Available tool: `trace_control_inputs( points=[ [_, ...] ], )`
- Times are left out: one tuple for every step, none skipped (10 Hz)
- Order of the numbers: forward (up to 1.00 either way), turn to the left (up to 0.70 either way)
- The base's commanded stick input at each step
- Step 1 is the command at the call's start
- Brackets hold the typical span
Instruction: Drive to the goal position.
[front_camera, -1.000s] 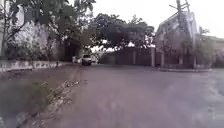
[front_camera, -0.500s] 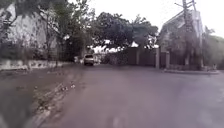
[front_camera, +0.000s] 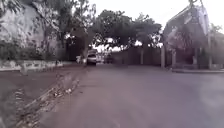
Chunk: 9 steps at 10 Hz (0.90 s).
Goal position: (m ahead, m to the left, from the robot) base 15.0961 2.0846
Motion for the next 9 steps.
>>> trace_control_inputs(
  points=[
    [1.0,0.0],
    [1.0,0.0],
    [1.0,0.0],
    [1.0,0.0],
    [1.0,0.0],
    [1.0,0.0],
    [1.0,0.0],
    [1.0,0.0],
    [1.0,0.0]
  ],
)
